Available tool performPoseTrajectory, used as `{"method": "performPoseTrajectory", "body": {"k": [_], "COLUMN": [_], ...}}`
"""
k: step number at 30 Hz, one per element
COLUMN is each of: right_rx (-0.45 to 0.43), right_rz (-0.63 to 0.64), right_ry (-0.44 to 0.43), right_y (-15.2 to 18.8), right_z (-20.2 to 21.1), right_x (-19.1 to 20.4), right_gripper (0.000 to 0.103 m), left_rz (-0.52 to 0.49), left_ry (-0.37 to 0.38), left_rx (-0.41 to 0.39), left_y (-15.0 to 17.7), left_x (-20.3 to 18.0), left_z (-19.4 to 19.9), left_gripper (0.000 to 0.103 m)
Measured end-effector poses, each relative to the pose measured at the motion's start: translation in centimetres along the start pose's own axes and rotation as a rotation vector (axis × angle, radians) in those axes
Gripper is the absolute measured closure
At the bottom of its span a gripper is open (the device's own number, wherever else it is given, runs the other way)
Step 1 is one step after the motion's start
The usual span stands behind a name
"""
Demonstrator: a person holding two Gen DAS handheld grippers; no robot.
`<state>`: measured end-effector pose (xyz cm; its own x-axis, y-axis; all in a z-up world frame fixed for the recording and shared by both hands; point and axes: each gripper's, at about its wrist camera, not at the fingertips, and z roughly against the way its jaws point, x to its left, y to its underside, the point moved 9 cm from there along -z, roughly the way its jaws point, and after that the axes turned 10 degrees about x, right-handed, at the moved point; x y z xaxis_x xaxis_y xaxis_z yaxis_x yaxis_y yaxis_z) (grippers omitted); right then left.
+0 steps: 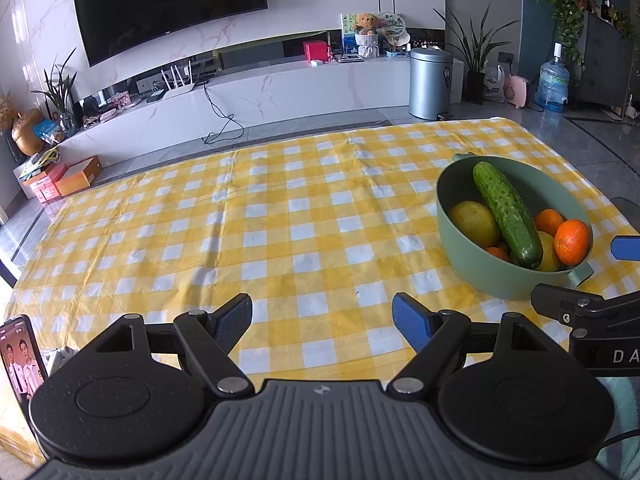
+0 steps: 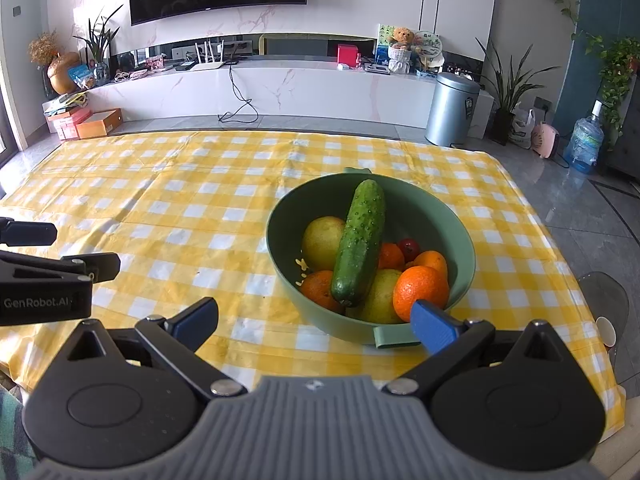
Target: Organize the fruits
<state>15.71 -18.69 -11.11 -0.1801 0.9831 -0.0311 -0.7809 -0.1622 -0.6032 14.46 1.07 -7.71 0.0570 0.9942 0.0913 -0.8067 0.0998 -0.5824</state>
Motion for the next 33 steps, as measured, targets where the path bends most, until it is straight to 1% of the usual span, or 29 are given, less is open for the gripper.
{"method": "performPoseTrajectory", "body": {"k": [14, 18, 33], "right_rx": [0.008, 0.009, 0.01], "right_rz": [0.003, 0.005, 0.014], "right_ry": [-0.004, -0.005, -0.008], "right_y": [0.2, 0.2, 0.3], "right_z": [-0.2, -0.2, -0.2], "right_x": [0.2, 0.2, 0.6], "right_gripper": [0.004, 0.004, 0.004], "left_rz": [0.011, 0.009, -0.003], "left_ry": [0.003, 0.011, 0.006], "left_rx": [0.007, 0.0, -0.022], "left_y": [0.2, 0.1, -0.1], "left_x": [0.2, 0.1, 0.1], "left_z": [0.1, 0.4, 1.3], "left_gripper": [0.01, 0.01, 0.01]}}
